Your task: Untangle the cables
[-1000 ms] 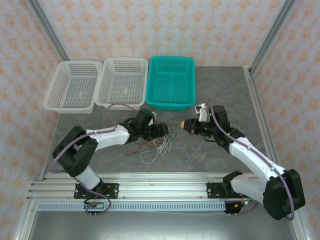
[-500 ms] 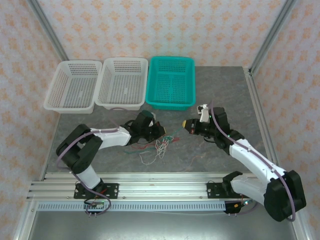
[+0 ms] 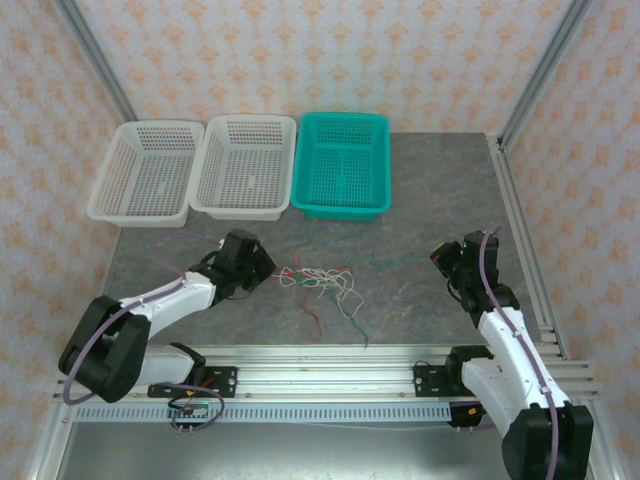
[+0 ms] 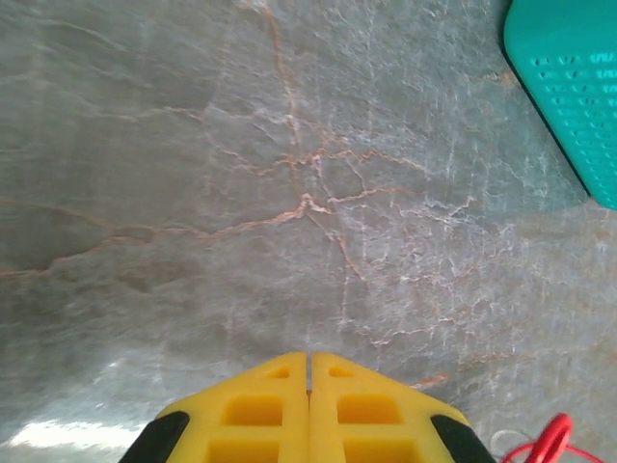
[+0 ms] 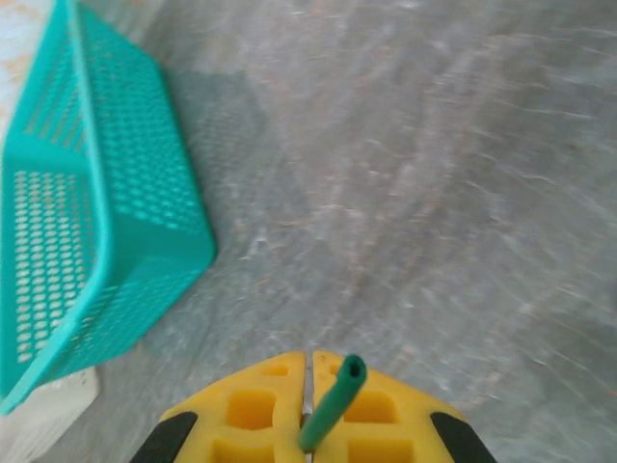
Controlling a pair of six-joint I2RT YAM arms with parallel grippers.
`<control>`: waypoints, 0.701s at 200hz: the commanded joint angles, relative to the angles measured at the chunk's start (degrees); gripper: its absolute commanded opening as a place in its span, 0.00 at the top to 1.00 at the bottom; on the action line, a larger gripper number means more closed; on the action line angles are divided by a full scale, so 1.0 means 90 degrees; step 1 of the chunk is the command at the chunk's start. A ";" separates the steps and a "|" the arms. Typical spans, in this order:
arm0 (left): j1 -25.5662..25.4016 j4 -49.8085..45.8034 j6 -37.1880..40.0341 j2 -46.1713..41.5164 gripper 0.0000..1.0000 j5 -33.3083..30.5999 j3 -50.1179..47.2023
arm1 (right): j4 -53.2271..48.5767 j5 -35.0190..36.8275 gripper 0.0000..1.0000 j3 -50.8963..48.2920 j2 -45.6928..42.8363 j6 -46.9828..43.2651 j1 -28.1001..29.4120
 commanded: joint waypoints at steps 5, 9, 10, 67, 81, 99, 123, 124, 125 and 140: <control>0.0070 -0.0831 0.0200 -0.0396 1.00 -0.0963 -0.0150 | -0.0449 0.0654 1.00 0.0096 -0.0083 0.0608 -0.0299; 0.0089 -0.0869 0.0179 -0.0452 1.00 -0.1034 -0.0184 | -0.0462 0.0701 1.00 0.0102 -0.0104 0.0655 -0.0341; 0.0092 -0.0880 0.0176 -0.0466 1.00 -0.1061 -0.0190 | -0.0461 0.0705 1.00 0.0105 -0.0111 0.0672 -0.0348; 0.0431 -0.1936 0.0121 -0.1033 1.00 -0.2021 -0.0262 | -0.0366 0.1138 1.00 0.0234 -0.0521 0.1312 -0.0855; 0.0467 -0.1972 0.0222 -0.1105 1.00 -0.2063 -0.0254 | -0.0075 0.1049 1.00 0.0251 -0.0546 0.1401 -0.0853; 0.0468 -0.1744 0.0402 -0.1096 1.00 -0.1863 -0.0248 | 0.0358 0.0532 1.00 0.0313 -0.0318 0.1359 -0.0846; 0.0430 -0.0634 0.0872 -0.0882 1.00 -0.0882 -0.0267 | 0.1838 -0.1128 1.00 0.0222 0.0234 0.1137 -0.0592; 0.0424 -0.0601 0.0889 -0.0867 1.00 -0.0857 -0.0256 | 0.1852 -0.1161 1.00 0.0238 0.0258 0.1128 -0.0581; 0.0420 -0.0580 0.0907 -0.0854 1.00 -0.0835 -0.0255 | 0.1858 -0.1193 1.00 0.0251 0.0285 0.1113 -0.0551; 0.0366 -0.0437 0.1091 -0.0686 0.98 -0.0633 -0.0091 | 0.1766 -0.1366 1.00 0.0429 0.0530 0.0850 -0.0156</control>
